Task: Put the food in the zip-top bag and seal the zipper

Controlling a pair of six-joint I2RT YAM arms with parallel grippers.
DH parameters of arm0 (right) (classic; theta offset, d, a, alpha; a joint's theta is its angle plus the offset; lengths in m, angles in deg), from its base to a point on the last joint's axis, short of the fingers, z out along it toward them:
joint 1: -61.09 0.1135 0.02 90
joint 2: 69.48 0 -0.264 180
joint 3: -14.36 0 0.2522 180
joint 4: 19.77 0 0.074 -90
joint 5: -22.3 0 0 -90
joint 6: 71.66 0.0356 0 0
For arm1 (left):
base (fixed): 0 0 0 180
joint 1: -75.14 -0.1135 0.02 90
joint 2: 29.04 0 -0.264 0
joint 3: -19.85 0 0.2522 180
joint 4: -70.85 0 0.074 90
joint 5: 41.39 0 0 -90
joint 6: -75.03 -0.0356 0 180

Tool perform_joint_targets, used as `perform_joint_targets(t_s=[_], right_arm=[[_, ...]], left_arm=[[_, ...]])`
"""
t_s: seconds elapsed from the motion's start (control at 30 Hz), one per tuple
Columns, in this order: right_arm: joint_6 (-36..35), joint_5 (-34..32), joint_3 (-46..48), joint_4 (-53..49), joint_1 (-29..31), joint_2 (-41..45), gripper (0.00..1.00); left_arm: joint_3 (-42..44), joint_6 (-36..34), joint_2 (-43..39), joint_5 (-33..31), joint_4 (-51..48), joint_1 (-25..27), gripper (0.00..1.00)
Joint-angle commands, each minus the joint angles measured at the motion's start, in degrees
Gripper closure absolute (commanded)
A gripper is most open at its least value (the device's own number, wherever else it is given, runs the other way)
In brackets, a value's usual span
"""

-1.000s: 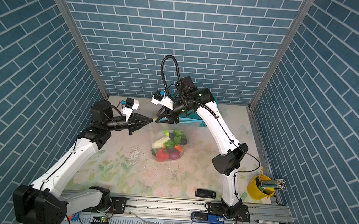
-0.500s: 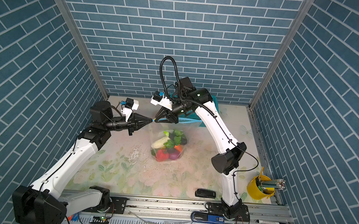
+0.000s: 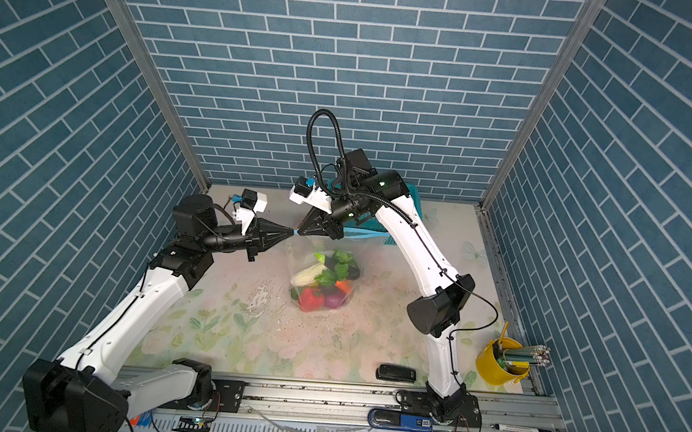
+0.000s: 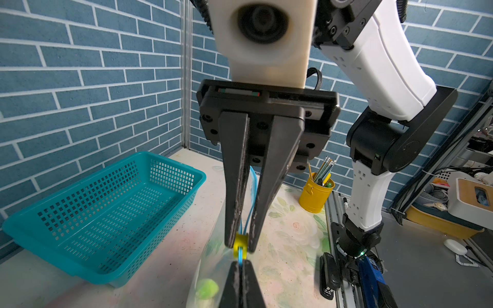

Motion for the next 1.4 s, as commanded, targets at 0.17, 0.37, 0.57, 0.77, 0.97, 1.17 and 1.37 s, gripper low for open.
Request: perform_joint_targets(t_s=[0.17,0.37,0.57,0.77,0.97,1.17,1.37], right_arm=[[-3.05,0.87,-2.35,-1.95,0.49,0.09,0.91],[-3.31,-0.57,-2.36,-2.39,0.5,0.57,0.94],[-3.49,-2.13,-2.36,-2.89,0.53,1.08,0.95],[-3.57,-2.8,-2.27,-2.92,0.38,1.37,0.97],[-3.58,-4.19,-2.18,-3.01,0.45,1.59,0.97],[-3.57,-4.73,-2.19,-2.96,0.32,1.72,0.99],[-3.58,-5.25,-2.18,-2.82,0.13,1.72,1.0]], left_arm=[[0.48,-2.24,-2.22,-2.2,-1.02,0.29,1.0],[0.82,-2.99,-3.16,-5.04,-3.15,0.29,1.0],[1.7,-4.15,-4.64,-8.1,-4.76,0.25,1.0],[1.58,-4.51,-5.06,-11.82,-6.67,0.1,1.0],[1.71,-5.41,-5.64,-13.59,-7.88,-0.05,1.0],[1.96,-6.07,-6.22,-16.85,-9.12,-0.35,1.0],[2.34,-6.8,-7.19,-20.54,-10.64,-0.57,1.0]])
